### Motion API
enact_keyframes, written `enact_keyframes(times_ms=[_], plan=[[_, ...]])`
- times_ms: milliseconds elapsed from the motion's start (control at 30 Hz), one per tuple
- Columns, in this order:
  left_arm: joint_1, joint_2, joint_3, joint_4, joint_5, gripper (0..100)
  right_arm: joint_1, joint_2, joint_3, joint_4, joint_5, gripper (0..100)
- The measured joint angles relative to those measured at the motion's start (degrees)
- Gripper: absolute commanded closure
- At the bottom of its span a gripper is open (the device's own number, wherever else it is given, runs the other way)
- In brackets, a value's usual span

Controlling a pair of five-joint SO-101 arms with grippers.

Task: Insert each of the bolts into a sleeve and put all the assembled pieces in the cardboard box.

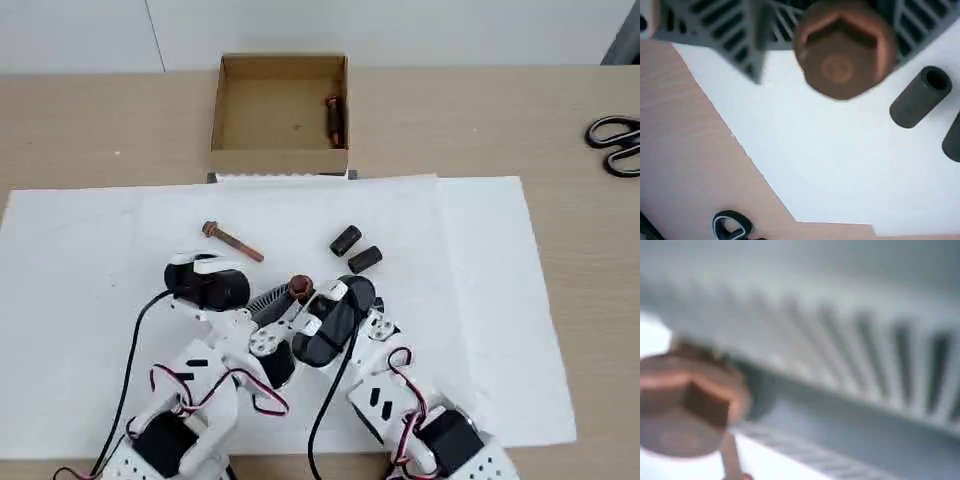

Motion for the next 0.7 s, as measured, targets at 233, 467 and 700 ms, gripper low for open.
enact_keyframes(times_ms=[233, 467, 700], plan=[[-4.0, 0.3, -3.4, 4.0, -4.4, 76, 0.0, -0.2, -0.3, -0.2, 0.0, 99.6], [-5.5, 0.3, -10.7, 5.5, -4.7, 77, 0.2, -0.1, -0.4, -0.2, 0.0, 99.6], [-9.8, 0.3, -14.4, 8.0, -6.5, 99, 0.2, -0.1, -0.4, -0.2, 0.0, 99.6]])
